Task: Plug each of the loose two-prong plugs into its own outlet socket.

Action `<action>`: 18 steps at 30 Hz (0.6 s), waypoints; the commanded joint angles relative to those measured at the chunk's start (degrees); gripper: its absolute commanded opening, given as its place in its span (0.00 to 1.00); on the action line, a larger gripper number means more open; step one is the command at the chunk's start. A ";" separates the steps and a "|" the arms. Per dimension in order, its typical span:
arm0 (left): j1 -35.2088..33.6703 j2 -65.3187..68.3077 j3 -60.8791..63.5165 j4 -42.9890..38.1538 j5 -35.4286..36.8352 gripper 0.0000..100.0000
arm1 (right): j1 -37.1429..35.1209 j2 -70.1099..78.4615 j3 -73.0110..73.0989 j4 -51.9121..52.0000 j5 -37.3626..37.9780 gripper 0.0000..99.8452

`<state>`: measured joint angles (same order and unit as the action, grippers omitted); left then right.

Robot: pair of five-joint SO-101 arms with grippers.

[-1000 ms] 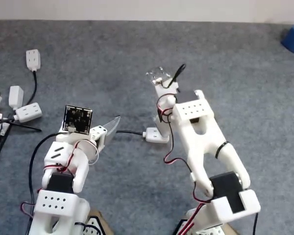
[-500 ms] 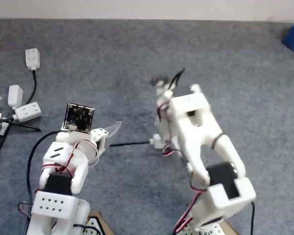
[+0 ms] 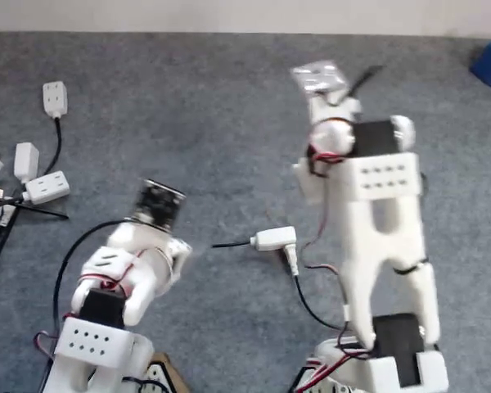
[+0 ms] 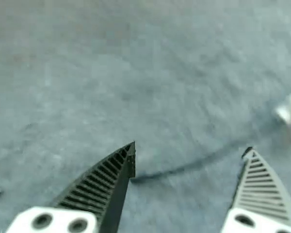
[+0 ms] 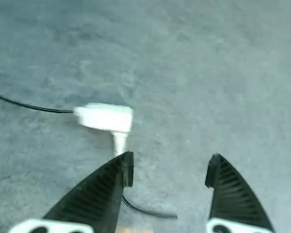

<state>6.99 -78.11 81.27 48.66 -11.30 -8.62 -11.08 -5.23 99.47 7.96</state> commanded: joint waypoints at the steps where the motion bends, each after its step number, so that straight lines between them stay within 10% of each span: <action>1: 7.60 0.04 -6.37 11.34 -4.31 0.33 | 11.12 -4.79 9.54 -7.08 0.53 0.24; 7: 14.90 9.19 -12.18 14.77 -11.96 0.33 | 15.96 -12.53 34.59 -24.48 0.88 0.24; 18: 18.42 66.95 -47.96 11.87 -21.63 0.33 | 17.63 -26.86 57.54 -39.08 3.87 0.24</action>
<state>22.55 -30.73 50.77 57.63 -29.23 7.12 -34.20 50.59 63.52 10.59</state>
